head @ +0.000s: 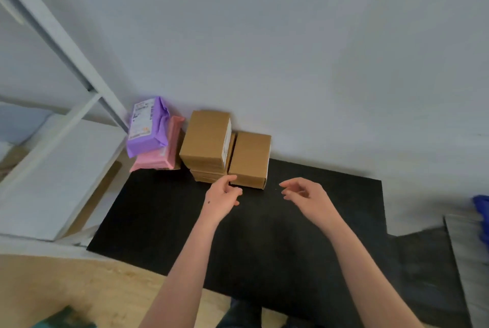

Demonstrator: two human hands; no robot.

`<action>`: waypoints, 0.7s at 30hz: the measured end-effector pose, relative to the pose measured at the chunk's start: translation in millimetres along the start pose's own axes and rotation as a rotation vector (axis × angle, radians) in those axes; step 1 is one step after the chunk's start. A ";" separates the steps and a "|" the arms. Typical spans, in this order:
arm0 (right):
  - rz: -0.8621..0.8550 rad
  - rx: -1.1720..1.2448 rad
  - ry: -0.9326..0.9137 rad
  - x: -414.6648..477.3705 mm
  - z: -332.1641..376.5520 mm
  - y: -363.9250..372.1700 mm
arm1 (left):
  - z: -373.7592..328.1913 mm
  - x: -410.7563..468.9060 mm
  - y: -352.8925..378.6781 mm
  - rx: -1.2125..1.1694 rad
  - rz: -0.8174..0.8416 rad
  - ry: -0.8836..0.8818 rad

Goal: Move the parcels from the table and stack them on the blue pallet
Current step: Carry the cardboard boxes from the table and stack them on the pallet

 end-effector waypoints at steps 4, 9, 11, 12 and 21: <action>-0.012 0.018 0.078 15.4 -7.2 11.9 | -5.9 30.2 5.5 0.004 0.102 -0.147; 0.034 0.002 0.150 45.3 -9.1 18.9 | -4.0 54.4 11.2 -0.023 0.140 -0.199; 0.055 0.006 0.179 56.9 -9.9 23.0 | -0.5 59.9 12.8 -0.022 0.136 -0.207; 0.062 0.012 0.194 62.1 -11.1 25.4 | 1.1 62.4 13.3 -0.020 0.135 -0.210; 0.119 0.015 0.253 82.7 -29.0 48.3 | 5.3 80.0 20.0 -0.022 0.176 -0.255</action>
Point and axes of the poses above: each hand's wrist, its own x-axis towards the middle knuckle, its own y-axis out of the palm, z = x × y, the point moved 3 cm from there along x, towards the middle knuckle, and after that the axes turned 12 degrees about -y, right-handed, at the moved point
